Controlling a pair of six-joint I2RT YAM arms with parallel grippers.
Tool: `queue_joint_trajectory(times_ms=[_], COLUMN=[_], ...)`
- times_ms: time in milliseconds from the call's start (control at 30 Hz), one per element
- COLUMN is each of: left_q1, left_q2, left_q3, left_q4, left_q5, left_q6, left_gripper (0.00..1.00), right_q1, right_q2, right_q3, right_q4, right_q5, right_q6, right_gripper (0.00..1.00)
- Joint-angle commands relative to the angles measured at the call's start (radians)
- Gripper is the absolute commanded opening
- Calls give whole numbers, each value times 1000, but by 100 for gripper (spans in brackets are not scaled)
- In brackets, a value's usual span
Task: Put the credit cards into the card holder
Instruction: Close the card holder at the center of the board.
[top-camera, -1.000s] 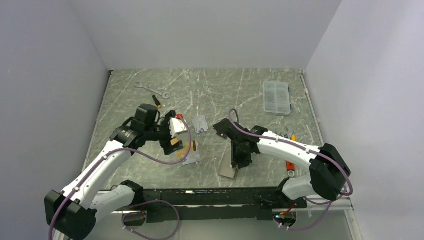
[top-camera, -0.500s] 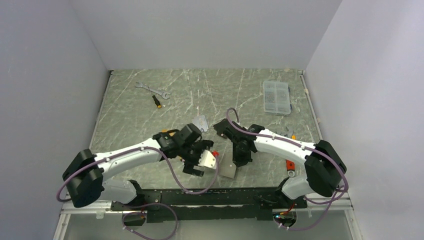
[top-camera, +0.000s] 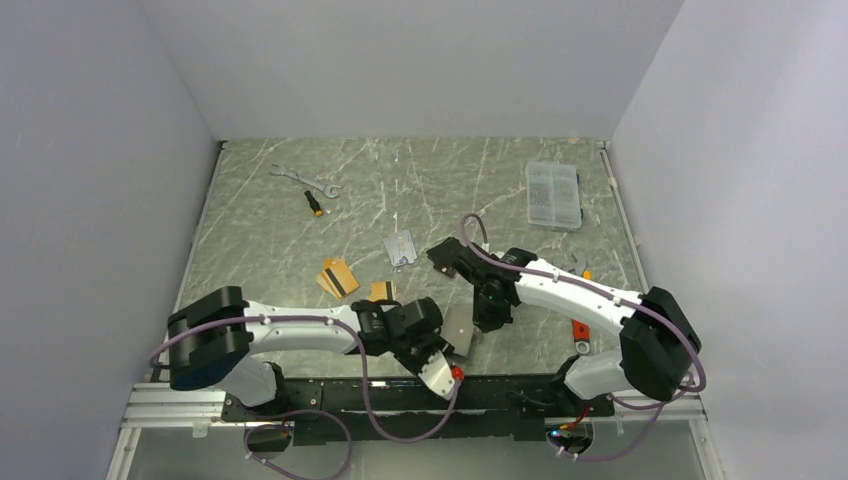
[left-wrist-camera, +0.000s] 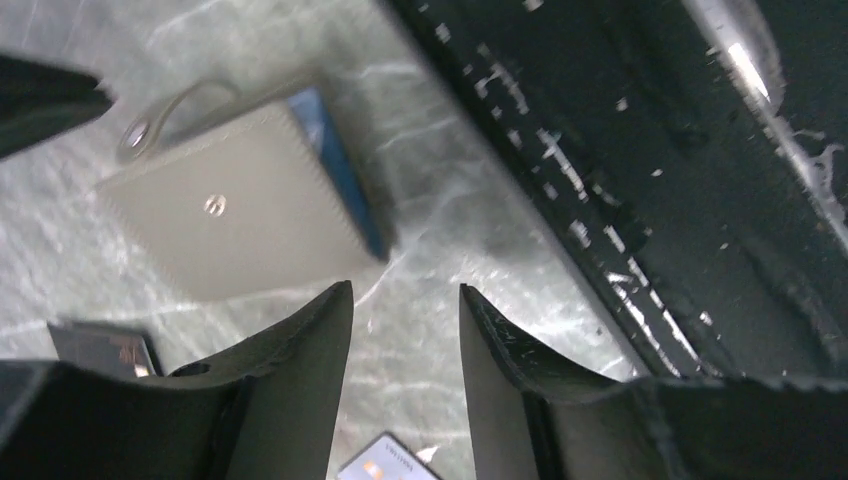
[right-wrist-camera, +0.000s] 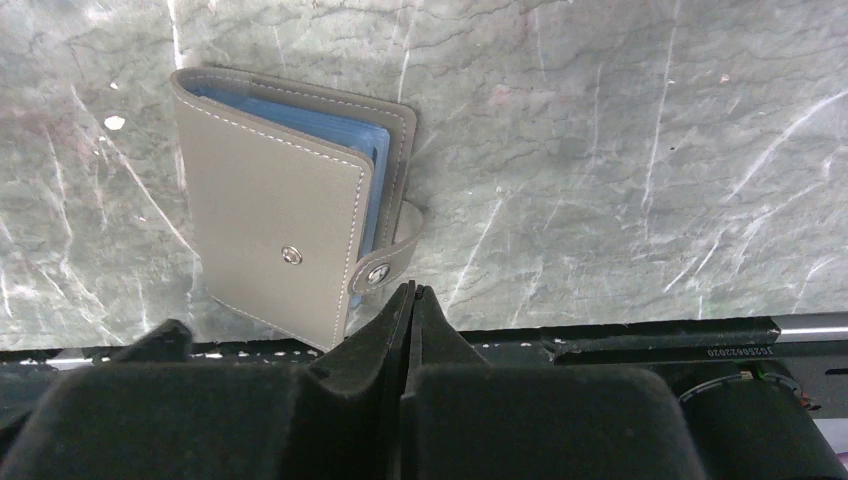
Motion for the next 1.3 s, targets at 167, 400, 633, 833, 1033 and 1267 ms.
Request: queue_joint_trajectory(times_ms=[167,400,633,833,1033,1267], left_q1=[-70,-70,-70,-69,-66,-64], left_q2=[99,104,116,126,147,184], left_q3=[45,39,52,63,71,90], left_q4=[117,171,153,156,165,166], left_q5=[-5,-40,-30,-34,-36,-35], left_q6=[26,7,11,23,25,33], left_gripper=[49,48,48,48,48,49], right_q1=[-16,-10,12,14,14,12], right_q2=[-74,-84,-4,22,20,-3], right_q3=[-22,14,23,30,37,19], right_q4=[-68,-13,40,32,11,4], right_q5=[51,10,-7,19,44,53], right_q6=[28,38,56,65,71,82], right_gripper=[0,53,52,43,26,3])
